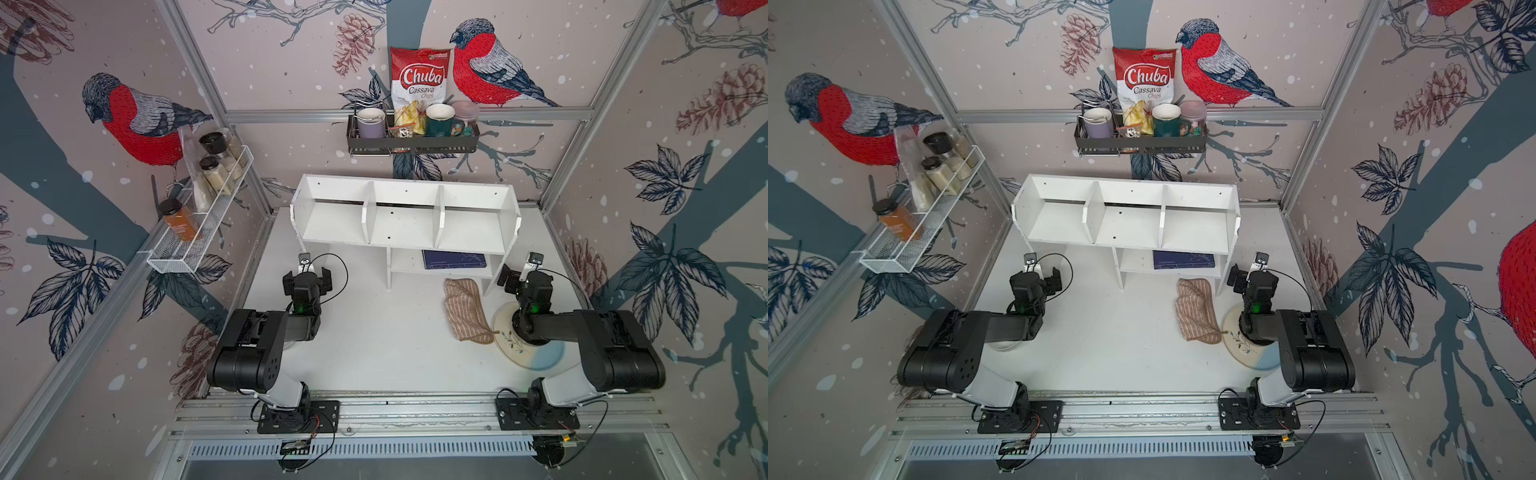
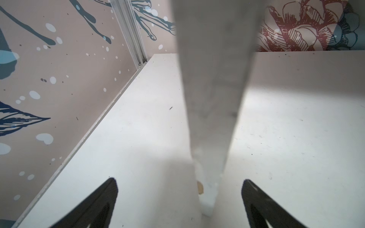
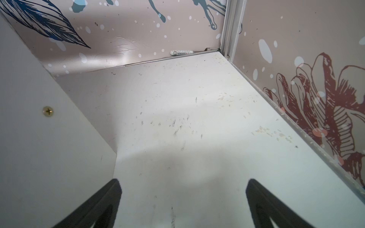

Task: Wipe the bookshelf clean with a cloth
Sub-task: Pick up the cleaning item at the center of the board.

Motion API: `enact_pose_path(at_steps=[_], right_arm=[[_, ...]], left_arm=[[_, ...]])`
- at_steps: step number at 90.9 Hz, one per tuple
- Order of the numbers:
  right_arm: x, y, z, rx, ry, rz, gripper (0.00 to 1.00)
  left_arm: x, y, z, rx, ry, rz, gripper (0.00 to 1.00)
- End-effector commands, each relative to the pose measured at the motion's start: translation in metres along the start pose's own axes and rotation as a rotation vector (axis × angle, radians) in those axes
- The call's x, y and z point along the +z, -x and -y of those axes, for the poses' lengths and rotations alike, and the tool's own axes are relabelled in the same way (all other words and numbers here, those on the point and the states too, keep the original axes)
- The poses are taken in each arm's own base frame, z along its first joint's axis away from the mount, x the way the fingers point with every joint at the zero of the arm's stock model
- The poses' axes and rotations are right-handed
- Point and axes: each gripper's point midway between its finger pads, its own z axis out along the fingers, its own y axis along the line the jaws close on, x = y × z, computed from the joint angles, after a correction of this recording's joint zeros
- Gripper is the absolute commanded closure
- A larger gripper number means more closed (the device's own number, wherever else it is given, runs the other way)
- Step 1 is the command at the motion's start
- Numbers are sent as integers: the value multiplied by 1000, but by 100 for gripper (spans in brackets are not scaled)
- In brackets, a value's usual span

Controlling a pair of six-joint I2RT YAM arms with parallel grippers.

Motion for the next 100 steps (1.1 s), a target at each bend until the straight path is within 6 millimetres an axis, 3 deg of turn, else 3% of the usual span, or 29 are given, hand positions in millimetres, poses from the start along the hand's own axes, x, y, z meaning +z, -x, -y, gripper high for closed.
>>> enact_pose_path(at_steps=[1, 40, 49, 55, 63, 69, 73, 78, 82, 88, 100], right_arm=[[0, 7, -2, 0, 3, 25, 0], [0, 9, -1, 11, 5, 30, 0], [-10, 33, 5, -25, -107, 10, 0], [-22, 63, 10, 35, -185, -67, 0], [-45, 81, 6, 155, -185, -200, 0], [-53, 63, 14, 310, -230, -235, 0], [-67, 29, 35, 448, -321, -378, 0], [-74, 4, 34, 533, -255, -512, 0], [-86, -9, 32, 543, -256, -544, 0], [-108, -11, 30, 496, -283, -505, 0], [-150, -9, 4, 366, -296, -461, 0]], left_arm=[[0, 5, 0, -12, -2, 14, 2], [0, 4, -1, -10, -1, 9, 2], [-7, 17, -7, -5, 38, 12, 4], [-19, 33, -28, -19, 160, 1, 3], [-46, 64, -57, -22, 363, 16, 2], [-71, 78, -79, -50, 477, 18, 2], [-87, 82, -94, -74, 548, 7, 3], [-101, 86, -100, -109, 555, -17, 4], [-107, 90, -95, -117, 500, -41, 3], [-116, 99, -82, -154, 424, -58, 3], [-126, 93, -34, -246, 156, -177, 4]])
